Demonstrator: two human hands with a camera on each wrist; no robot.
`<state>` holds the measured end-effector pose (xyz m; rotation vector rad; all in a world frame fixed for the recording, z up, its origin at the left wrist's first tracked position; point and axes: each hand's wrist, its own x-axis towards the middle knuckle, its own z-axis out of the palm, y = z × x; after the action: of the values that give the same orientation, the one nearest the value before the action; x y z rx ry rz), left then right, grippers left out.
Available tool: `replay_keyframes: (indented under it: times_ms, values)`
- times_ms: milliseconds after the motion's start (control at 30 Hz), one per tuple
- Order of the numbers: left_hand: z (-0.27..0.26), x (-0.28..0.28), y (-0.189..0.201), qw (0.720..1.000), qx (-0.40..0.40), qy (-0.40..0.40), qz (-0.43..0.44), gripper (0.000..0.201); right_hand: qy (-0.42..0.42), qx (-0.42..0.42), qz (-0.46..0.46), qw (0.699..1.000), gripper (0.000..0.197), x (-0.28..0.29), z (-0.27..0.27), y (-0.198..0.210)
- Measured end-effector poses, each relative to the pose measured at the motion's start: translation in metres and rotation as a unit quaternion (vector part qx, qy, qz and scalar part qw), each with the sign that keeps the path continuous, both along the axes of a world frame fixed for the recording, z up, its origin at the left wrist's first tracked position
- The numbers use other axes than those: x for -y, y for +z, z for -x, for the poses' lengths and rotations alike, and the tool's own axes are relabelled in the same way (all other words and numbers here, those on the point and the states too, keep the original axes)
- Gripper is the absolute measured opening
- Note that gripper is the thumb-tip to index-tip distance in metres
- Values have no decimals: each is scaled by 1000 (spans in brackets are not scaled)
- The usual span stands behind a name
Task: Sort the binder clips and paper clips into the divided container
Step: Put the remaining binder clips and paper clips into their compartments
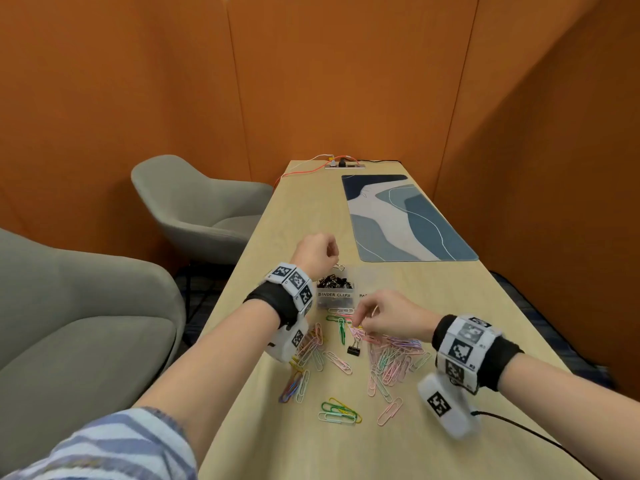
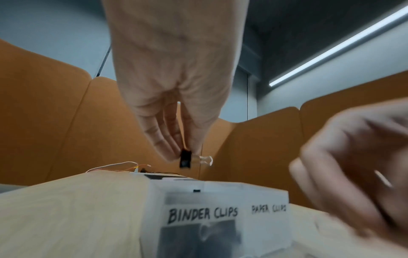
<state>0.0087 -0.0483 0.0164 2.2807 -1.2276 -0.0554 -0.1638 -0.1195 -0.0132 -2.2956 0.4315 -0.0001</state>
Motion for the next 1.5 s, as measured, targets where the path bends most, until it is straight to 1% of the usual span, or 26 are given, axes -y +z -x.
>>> replay_keyframes:
  times_ms: [67, 100, 200, 267, 333, 367, 433, 500, 533, 600, 667, 767, 867, 933, 1000, 1033, 1067, 1133, 1200, 1233, 1267, 1367, 1500]
  values:
    - [-4, 2, -6, 1000, 8, -1, -14, 13, -40, 34, -100, 994, 18, 9, -6, 12]
    - [-6, 1, -9, 1000, 14, -1, -15, 14, -56, 53, -134, 988, 19, 14, -11, 18]
    - [-4, -11, -12, 999, 51, 9, 6, 17, -82, 97, -189, 974, 24, 26, -31, 32]
    - [3, -23, -14, 997, 67, 17, 13, 16, -80, 103, -194, 972, 27, 31, -46, 35]
    - [15, -37, -17, 998, 64, 8, -5, 14, -74, 96, -190, 974, 29, 35, -59, 35]
    - [22, -44, -17, 998, 58, -10, -28, 14, -71, 92, -194, 974, 31, 37, -64, 33]
    - [36, -54, -18, 992, 39, -87, -86, 16, -67, 79, -221, 970, 34, 40, -71, 30]
    - [51, -58, -20, 975, 15, -166, -147, 19, -58, 60, -250, 965, 35, 42, -74, 30]
    - [56, -59, -23, 967, 10, -190, -171, 22, -52, 51, -259, 963, 35, 41, -74, 30]
    - [62, -58, -29, 957, 18, -213, -198, 31, -40, 33, -262, 964, 34, 40, -73, 32]
    - [63, -56, -34, 954, 32, -215, -208, 36, -39, 29, -263, 963, 31, 39, -70, 35]
    - [61, -51, -39, 950, 40, -218, -219, 36, -75, 48, -295, 951, 27, 43, -61, 40]
    - [59, -46, -45, 949, 38, -224, -217, 36, -151, 49, -320, 934, 27, 58, -47, 43]
    - [59, -43, -48, 948, 41, -227, -220, 35, -192, 35, -311, 930, 28, 66, -38, 41]
    - [59, -42, -47, 953, 34, -220, -205, 27, -219, 32, -290, 931, 28, 70, -34, 39]
    - [57, -41, -45, 961, 28, -207, -181, 22, -228, 39, -288, 929, 28, 70, -33, 38]
    - [55, -40, -42, 971, 26, -182, -151, 18, -236, 48, -295, 925, 27, 70, -32, 37]
    - [45, -34, -35, 990, 43, -105, -85, 16, -241, 60, -327, 912, 24, 67, -31, 34]
    - [30, -26, -29, 997, 61, -36, -27, 14, -221, 61, -347, 910, 22, 63, -29, 32]
    - [22, -21, -27, 998, 65, -17, -13, 14, -205, 61, -352, 911, 22, 61, -28, 31]
    - [15, -16, -26, 998, 68, -8, -18, 14, -188, 60, -355, 914, 21, 58, -27, 29]
    - [1, -2, -28, 993, 78, -8, -90, 20, -145, 55, -344, 926, 22, 50, -21, 23]
    - [-2, 8, -28, 985, 99, -8, -143, 21, -124, 52, -317, 939, 23, 45, -11, 14]
